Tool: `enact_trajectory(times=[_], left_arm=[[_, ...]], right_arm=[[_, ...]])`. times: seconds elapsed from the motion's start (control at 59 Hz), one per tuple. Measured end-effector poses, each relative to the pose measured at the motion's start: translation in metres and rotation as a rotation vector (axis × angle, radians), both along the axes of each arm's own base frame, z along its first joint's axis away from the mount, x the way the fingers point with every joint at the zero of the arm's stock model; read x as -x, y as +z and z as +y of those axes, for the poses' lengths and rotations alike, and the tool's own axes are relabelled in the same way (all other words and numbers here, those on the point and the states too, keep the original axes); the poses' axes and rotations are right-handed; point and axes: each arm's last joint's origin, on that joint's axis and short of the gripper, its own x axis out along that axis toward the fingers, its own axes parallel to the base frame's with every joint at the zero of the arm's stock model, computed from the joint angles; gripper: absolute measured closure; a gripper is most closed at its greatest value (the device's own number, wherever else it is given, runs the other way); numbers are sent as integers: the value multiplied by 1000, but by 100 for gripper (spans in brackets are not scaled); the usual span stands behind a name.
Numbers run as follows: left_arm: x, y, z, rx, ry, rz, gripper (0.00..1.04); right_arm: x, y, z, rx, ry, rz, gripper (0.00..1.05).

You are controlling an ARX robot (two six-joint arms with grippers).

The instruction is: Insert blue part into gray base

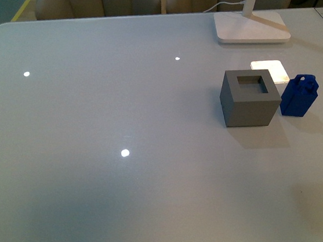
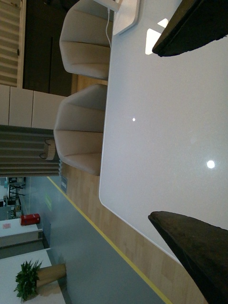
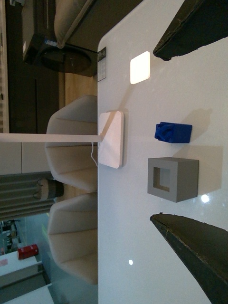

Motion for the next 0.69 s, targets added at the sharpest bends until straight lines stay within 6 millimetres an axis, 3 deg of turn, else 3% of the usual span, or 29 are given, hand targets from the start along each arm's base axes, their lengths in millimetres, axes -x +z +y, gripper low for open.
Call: enact_trajectory(times=[0.695], left_arm=[[0, 0, 0, 0, 0, 0, 7]], right_arm=[[0, 0, 0, 0, 0, 0, 9]])
